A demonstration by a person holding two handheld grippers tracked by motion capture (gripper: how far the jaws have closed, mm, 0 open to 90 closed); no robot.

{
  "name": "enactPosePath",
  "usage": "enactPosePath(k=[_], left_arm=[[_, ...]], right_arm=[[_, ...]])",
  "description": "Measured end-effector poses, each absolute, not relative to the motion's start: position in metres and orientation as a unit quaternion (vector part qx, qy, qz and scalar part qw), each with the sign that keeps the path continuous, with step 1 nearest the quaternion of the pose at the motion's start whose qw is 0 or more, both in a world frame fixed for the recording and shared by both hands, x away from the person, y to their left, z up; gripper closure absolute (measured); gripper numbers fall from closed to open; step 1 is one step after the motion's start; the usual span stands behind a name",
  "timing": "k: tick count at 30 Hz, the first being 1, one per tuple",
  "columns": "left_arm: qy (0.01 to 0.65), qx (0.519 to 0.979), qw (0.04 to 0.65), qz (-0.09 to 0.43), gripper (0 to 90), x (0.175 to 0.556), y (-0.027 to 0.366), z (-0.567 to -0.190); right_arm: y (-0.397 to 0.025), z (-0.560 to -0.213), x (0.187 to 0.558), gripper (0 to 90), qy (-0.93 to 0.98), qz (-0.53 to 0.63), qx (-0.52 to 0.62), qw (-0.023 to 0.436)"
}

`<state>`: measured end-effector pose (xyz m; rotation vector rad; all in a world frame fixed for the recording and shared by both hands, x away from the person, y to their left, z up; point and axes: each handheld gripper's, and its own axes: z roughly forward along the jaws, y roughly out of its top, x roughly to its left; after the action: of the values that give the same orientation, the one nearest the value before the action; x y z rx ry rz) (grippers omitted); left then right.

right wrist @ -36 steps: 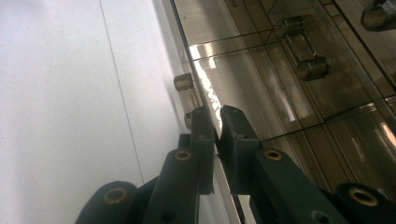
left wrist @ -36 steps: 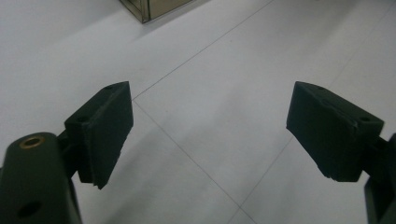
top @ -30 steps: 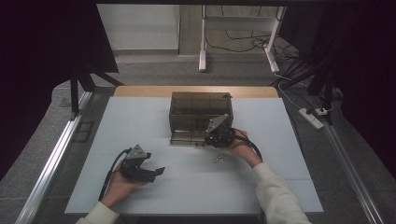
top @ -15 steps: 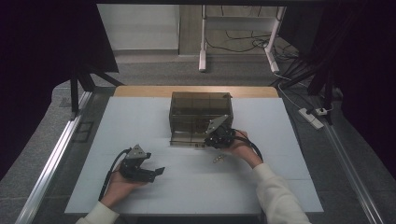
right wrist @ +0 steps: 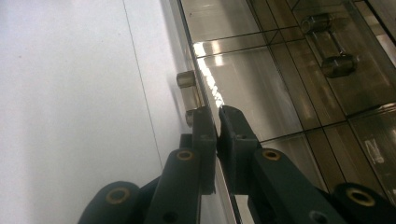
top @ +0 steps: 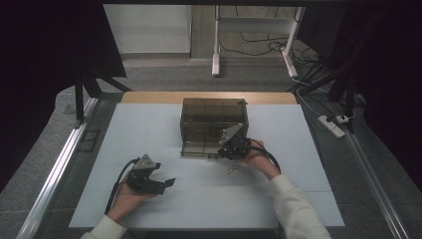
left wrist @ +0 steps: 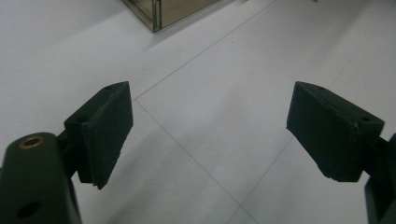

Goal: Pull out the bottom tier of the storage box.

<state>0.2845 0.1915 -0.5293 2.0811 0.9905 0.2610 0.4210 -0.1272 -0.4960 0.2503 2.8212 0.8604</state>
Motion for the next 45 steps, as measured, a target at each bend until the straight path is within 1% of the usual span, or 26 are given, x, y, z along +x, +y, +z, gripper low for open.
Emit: enactPosePath(k=[45], left_arm=[[0.392,0.823,0.398,0.102,15.3,0.2845,0.1922,-0.5295]], right_arm=[[-0.1302,-0.4936,0.4153,85.7,0.954,0.282,0.067,0.080]])
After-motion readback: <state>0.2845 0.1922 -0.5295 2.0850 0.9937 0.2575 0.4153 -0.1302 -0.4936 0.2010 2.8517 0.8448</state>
